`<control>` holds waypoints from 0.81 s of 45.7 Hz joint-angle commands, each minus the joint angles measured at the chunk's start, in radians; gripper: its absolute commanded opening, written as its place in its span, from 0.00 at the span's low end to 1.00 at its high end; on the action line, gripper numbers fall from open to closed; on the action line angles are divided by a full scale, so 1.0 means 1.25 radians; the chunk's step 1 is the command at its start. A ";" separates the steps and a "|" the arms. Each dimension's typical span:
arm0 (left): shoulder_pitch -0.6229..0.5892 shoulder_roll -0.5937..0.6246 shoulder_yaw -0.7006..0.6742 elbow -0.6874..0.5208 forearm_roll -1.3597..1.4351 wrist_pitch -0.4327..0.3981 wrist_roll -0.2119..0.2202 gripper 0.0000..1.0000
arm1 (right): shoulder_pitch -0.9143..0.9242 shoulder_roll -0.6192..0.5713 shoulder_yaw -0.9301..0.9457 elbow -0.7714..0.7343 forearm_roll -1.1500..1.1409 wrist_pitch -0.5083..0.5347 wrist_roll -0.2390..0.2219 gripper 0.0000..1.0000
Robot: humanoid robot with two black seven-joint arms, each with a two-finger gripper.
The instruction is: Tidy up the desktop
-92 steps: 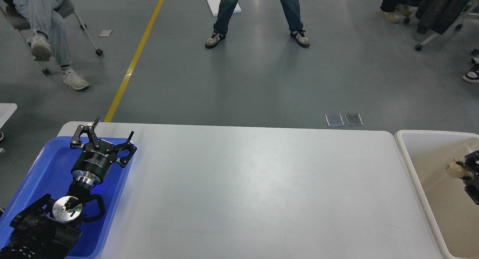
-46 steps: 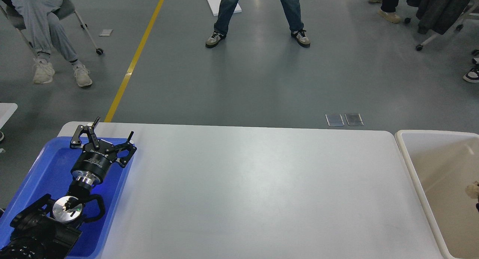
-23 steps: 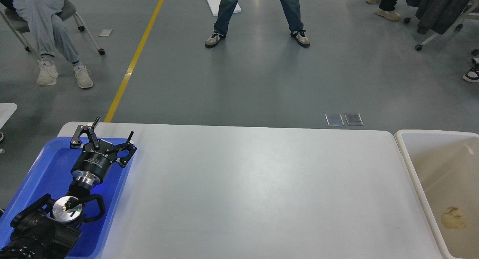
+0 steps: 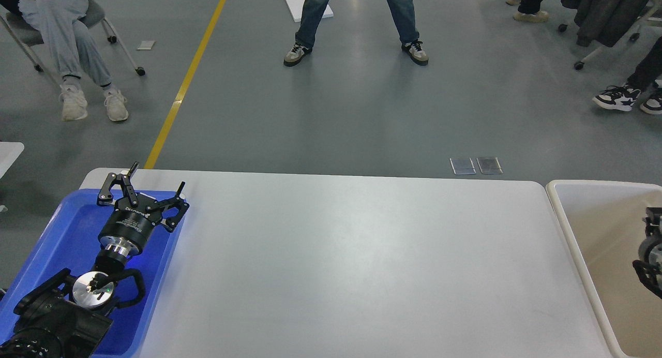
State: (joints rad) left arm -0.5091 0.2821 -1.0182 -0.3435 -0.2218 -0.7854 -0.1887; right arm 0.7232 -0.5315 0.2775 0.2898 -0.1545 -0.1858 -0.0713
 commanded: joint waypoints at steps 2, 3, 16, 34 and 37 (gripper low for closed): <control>0.000 0.000 0.000 0.000 0.000 0.000 0.000 1.00 | 0.035 -0.066 0.023 0.162 0.001 0.011 -0.001 1.00; 0.000 0.000 0.000 0.000 0.000 0.000 0.000 1.00 | 0.041 -0.073 0.031 0.173 0.001 0.012 -0.001 1.00; 0.000 0.000 0.001 0.000 0.001 0.000 0.001 1.00 | 0.067 -0.115 0.248 0.334 0.001 0.010 0.001 1.00; 0.000 0.000 0.001 0.000 0.001 0.000 0.001 1.00 | 0.029 0.053 0.465 0.331 0.013 0.075 0.211 1.00; 0.000 0.000 0.000 0.000 0.001 0.000 0.001 1.00 | 0.025 0.084 0.471 0.331 0.013 0.081 0.240 1.00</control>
State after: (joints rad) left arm -0.5094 0.2824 -1.0179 -0.3434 -0.2208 -0.7854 -0.1872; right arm 0.7806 -0.5513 0.7517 0.6888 -0.1398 -0.1269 0.0548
